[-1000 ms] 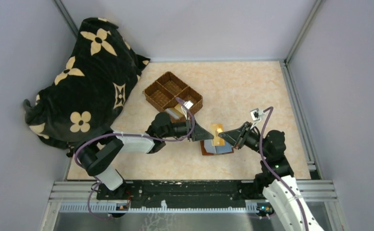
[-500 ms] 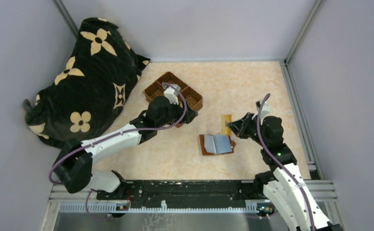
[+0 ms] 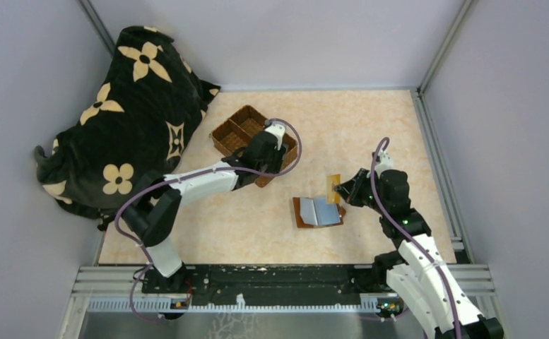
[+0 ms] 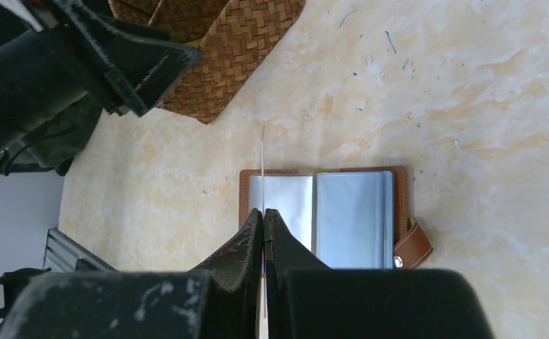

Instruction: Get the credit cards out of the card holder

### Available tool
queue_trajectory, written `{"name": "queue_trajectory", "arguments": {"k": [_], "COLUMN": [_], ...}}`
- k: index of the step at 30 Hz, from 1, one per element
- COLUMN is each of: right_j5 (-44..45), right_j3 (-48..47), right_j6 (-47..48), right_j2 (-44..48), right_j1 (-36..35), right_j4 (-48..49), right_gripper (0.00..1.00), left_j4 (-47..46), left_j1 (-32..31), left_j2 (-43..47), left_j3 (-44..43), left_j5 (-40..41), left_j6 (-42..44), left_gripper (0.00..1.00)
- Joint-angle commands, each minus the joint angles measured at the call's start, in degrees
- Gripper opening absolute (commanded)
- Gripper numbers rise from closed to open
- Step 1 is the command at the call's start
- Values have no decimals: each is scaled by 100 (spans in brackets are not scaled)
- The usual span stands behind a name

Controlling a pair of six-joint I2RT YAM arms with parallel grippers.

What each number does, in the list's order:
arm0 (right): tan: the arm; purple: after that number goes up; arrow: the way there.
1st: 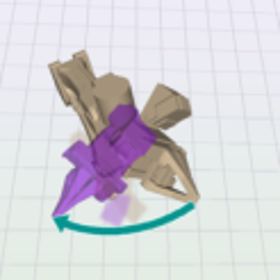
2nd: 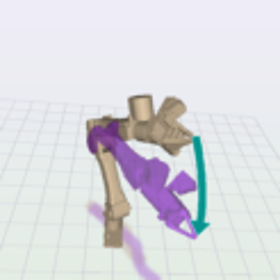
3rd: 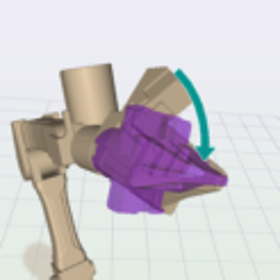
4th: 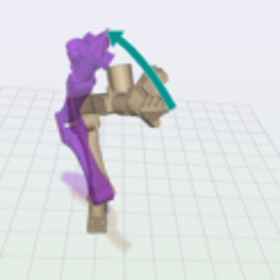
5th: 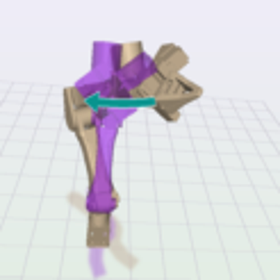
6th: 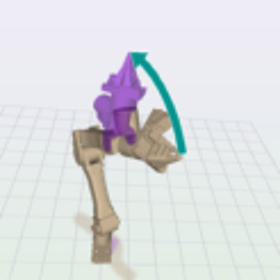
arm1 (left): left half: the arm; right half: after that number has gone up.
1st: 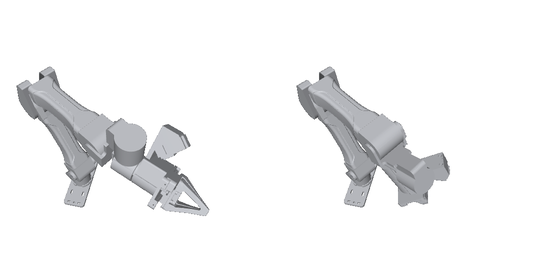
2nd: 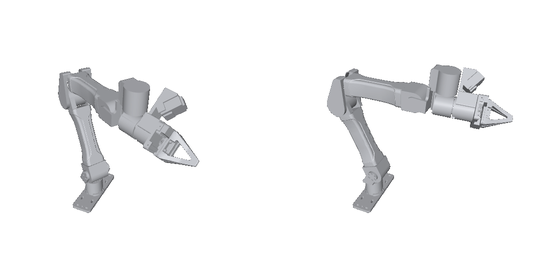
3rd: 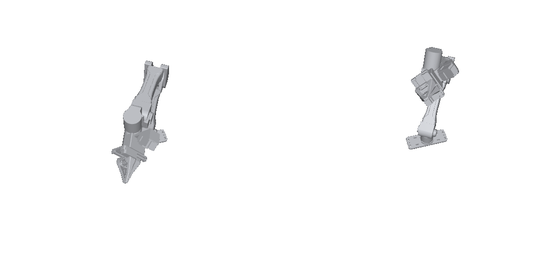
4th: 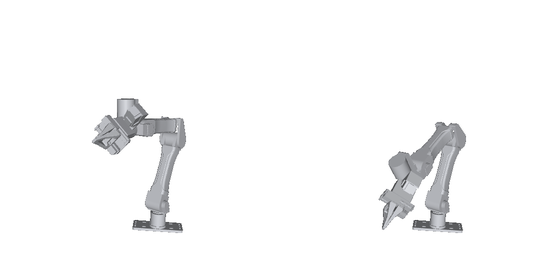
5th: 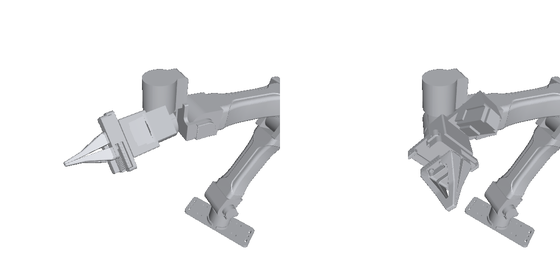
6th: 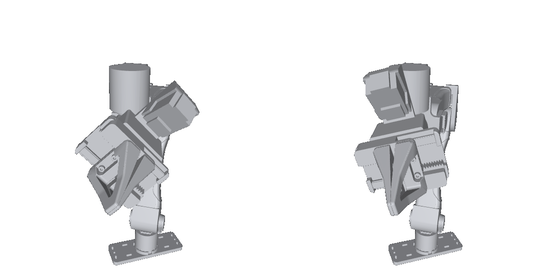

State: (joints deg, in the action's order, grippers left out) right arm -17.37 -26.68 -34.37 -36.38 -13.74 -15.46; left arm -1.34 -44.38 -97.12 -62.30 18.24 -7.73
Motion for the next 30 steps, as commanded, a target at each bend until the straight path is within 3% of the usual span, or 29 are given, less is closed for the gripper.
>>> {"name": "queue_trajectory", "arguments": {"k": [1,8,12,19,30], "right_j5": [122,161,155,154,165], "right_j3": [-153,-139,-121,-93,-223], "right_j6": [209,264,257,250,254], "right_j2": [55,-26,-54,-64,-47], "right_j1": [-15,22,41,55,75], "right_j4": [15,7,35,35,-39], "right_gripper": [0,0,0,0,0], "left_j4": [174,163,190,132,298], "left_j1": [-10,30,77,103,-18], "left_j2": [-511,-859,-830,-746,-119], "left_j3": [-495,-617,-533,-337,48], "left_j5": [376,-194,-425,-868,-1873], "left_j6": [589,682,561,588,59], "left_gripper": [65,57,40,0,0]}}
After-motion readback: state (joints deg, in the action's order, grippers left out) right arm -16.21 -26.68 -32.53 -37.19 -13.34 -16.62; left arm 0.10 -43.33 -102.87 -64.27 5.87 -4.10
